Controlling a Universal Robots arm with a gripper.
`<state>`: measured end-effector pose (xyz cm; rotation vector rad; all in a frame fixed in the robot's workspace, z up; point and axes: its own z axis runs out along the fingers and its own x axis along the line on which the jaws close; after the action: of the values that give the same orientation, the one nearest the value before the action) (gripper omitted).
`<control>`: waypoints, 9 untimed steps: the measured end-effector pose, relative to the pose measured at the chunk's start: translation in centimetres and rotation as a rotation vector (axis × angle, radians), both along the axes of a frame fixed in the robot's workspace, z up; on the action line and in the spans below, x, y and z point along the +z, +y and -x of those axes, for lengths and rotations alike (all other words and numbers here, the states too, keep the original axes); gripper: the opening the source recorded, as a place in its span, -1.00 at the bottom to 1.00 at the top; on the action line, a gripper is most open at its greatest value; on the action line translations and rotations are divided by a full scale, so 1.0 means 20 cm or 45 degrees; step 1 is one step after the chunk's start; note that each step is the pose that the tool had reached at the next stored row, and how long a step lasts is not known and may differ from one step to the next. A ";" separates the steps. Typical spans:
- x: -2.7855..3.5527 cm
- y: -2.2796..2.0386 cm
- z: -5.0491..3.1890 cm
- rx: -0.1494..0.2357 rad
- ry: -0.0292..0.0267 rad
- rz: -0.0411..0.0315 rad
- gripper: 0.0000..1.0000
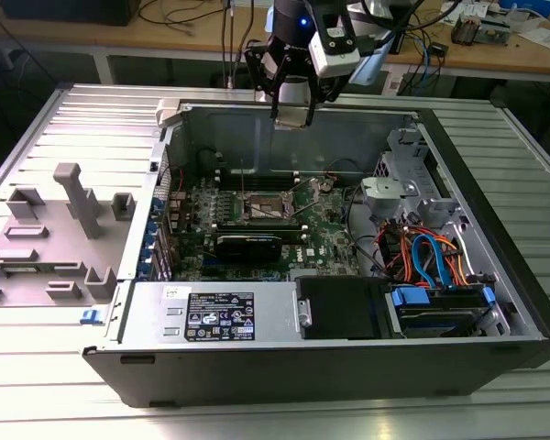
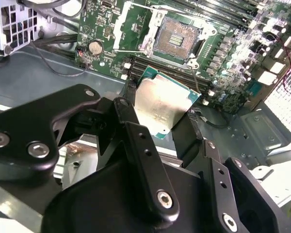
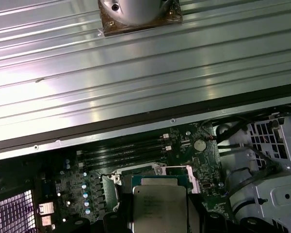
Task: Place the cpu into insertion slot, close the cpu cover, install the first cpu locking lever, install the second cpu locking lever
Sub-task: 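Place the cpu into insertion slot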
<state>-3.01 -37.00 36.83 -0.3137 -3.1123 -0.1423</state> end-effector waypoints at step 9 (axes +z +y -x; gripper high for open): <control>-0.014 -0.019 0.006 -0.113 0.0006 0.0005 0.08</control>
<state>-3.12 -37.37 36.55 -0.4520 -3.0990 -0.1424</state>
